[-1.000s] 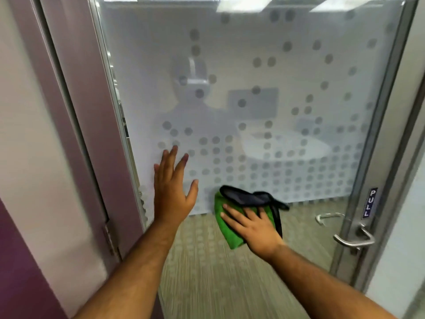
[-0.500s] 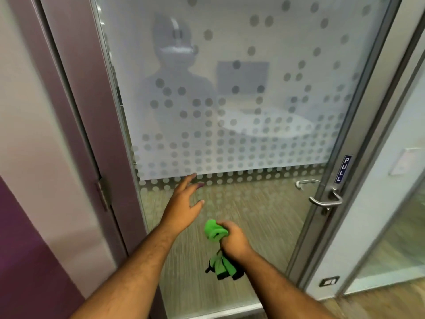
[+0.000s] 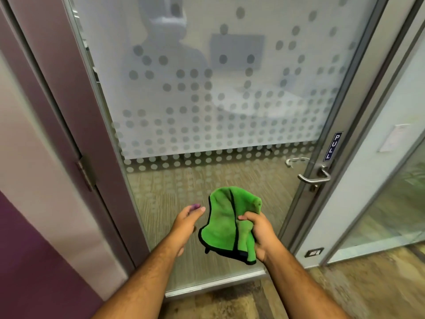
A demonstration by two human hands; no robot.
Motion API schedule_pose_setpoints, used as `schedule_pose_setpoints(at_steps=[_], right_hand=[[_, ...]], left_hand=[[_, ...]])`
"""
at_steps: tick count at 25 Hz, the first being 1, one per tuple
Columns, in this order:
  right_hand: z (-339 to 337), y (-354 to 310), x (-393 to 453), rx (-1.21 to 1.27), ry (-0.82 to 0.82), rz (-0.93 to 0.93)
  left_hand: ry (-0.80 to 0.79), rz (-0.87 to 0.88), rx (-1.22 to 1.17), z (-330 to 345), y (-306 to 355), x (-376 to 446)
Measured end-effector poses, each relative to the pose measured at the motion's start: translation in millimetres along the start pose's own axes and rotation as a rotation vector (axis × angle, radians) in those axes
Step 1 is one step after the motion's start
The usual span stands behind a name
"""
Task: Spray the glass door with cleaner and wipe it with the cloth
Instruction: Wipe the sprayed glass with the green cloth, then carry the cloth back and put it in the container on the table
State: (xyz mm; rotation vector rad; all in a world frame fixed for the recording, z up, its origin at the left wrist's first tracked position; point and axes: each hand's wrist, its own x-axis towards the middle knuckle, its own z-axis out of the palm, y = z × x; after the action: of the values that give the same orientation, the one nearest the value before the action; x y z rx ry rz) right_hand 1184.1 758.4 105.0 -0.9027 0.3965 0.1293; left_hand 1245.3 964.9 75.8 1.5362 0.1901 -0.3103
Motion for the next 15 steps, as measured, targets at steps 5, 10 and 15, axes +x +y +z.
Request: schedule_pose_setpoints(at_steps=[5,10,15], right_hand=[[-22.9,-33.8,-19.0,0.051,-0.238,0.231],[-74.0,-71.6,-18.5,-0.171,-0.087,0.166],[-132.4,-104.2,-18.8,-0.434,-0.107,0.094]], left_hand=[[-0.293,-0.247,-0.287,35.2,-4.6,-20.6],[-0.206,-0.074,-0.239,85.8,1.7,-37.5],[-0.011,0.034,-0.173,133.7,0.3,-59.1]])
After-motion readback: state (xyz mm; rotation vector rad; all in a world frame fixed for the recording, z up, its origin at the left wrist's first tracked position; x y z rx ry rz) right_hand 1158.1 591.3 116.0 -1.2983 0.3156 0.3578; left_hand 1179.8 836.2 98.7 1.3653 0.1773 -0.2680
